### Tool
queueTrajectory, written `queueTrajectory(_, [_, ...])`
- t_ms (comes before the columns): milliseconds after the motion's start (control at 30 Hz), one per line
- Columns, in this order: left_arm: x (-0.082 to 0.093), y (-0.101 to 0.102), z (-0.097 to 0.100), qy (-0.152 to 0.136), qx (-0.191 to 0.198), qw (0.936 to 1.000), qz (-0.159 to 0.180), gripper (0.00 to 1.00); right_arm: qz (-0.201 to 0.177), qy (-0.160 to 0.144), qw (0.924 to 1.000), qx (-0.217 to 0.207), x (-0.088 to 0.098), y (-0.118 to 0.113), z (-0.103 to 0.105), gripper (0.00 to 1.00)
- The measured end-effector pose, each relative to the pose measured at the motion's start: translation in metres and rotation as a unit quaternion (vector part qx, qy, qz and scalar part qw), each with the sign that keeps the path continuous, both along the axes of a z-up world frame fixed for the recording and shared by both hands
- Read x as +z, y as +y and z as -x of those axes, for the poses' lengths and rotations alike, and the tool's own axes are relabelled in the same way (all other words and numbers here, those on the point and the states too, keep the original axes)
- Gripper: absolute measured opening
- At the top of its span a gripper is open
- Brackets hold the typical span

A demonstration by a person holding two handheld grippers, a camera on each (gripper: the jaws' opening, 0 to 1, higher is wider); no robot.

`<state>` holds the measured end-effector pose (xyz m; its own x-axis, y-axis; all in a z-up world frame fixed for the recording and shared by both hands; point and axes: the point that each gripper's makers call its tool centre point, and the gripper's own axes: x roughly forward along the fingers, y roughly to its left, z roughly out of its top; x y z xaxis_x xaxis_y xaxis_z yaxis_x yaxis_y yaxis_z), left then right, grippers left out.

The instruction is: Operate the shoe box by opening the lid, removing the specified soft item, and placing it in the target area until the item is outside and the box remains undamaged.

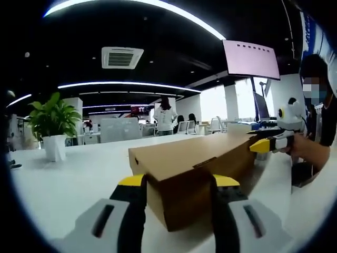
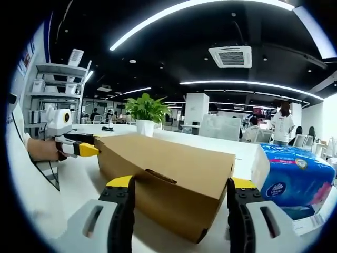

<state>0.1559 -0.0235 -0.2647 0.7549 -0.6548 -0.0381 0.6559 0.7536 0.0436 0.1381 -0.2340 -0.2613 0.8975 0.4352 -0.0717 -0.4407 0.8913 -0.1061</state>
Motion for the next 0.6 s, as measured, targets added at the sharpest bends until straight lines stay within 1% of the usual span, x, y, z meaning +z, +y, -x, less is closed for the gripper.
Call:
queueTrajectory(100, [0.000, 0.001, 0.002, 0.005, -0.003, 1.0000, 0.003, 0.48, -0.001, -0.004, 1.0000, -0.001, 0.000, 0.000, 0.003, 0.72])
queueTrajectory(333, [0.000, 0.001, 0.010, 0.000, -0.006, 1.0000, 0.001, 0.47, -0.001, -0.004, 1.0000, 0.004, 0.000, 0.000, 0.008, 0.73])
queueTrajectory(533, [0.001, 0.001, 0.011, 0.006, -0.001, 1.0000, 0.005, 0.47, -0.005, -0.007, 0.9999, 0.007, 0.000, -0.001, 0.008, 0.73])
queueTrajectory(600, [0.000, 0.001, 0.011, 0.001, -0.001, 1.0000, 0.004, 0.47, -0.005, -0.007, 0.9999, 0.006, 0.000, -0.001, 0.008, 0.73])
